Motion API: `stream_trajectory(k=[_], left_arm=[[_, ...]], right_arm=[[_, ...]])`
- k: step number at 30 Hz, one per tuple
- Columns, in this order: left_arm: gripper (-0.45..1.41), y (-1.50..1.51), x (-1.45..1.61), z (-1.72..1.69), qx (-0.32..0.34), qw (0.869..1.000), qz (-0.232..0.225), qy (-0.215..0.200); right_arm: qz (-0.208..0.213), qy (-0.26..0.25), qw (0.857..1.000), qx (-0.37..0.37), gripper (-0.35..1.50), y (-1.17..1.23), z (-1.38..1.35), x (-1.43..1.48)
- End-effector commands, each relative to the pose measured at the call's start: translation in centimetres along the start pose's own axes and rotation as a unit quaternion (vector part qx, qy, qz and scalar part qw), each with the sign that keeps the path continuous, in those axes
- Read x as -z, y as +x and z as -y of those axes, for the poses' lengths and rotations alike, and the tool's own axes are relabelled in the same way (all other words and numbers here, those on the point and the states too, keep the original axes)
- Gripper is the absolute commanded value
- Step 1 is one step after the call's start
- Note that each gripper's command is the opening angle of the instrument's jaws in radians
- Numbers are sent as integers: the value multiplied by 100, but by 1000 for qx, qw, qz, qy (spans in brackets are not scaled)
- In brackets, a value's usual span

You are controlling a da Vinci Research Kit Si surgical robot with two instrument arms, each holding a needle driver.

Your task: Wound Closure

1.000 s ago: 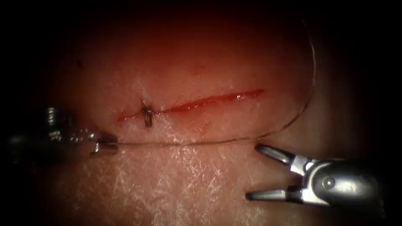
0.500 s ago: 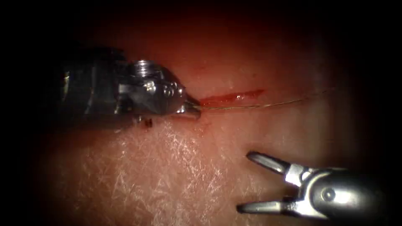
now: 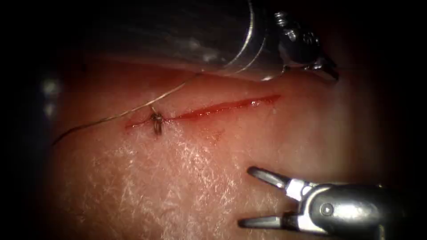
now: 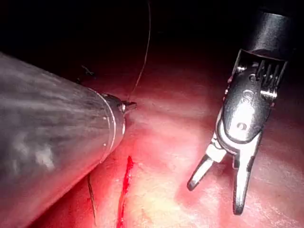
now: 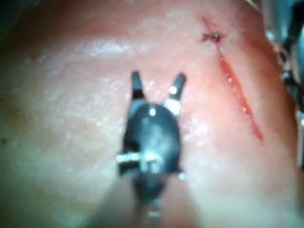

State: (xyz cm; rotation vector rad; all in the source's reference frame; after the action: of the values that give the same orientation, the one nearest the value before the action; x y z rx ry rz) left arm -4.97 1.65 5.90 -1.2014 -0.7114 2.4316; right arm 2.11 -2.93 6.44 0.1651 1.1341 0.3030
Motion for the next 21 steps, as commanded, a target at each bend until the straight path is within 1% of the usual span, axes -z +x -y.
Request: stream_trajectory(k=[1, 9, 10, 11, 12, 13, 14, 15, 19, 21], left_arm=[[-45, 3, -11, 10, 0, 1000, -2, 1], [-45, 21, -39, 49, -2, 1000, -19, 9], [-23, 22, -41, 53, 6, 1000, -23, 9], [17, 23, -42, 56, 22, 999, -28, 9], [44, 23, -42, 58, 38, 999, -29, 7], [83, 22, -42, 60, 48, 998, -30, 8], [115, 21, -40, 61, 65, 997, -29, 15], [125, 20, -37, 61, 73, 997, -28, 19], [135, 8, -15, 57, 79, 996, -26, 13], [135, 1, 1, 53, 79, 997, -26, 8]], right_arm=[[-1, 2, 1000, -1, 113, -4, 6, -8], [-1, 1, 1000, 0, 113, -4, 7, -9], [-1, 1, 1000, 0, 113, -4, 7, -10], [-1, 1, 1000, 0, 113, -4, 8, -11], [-1, 1, 1000, 0, 113, -4, 8, -12], [-1, 0, 1000, 0, 113, -4, 9, -13], [-1, 0, 1000, 0, 113, -3, 10, -14], [-1, 2, 1000, 0, 113, -3, 11, -15], [-1, 1, 1000, 1, 113, -4, 11, -17], [-1, 1, 1000, 1, 113, -4, 11, -17]])
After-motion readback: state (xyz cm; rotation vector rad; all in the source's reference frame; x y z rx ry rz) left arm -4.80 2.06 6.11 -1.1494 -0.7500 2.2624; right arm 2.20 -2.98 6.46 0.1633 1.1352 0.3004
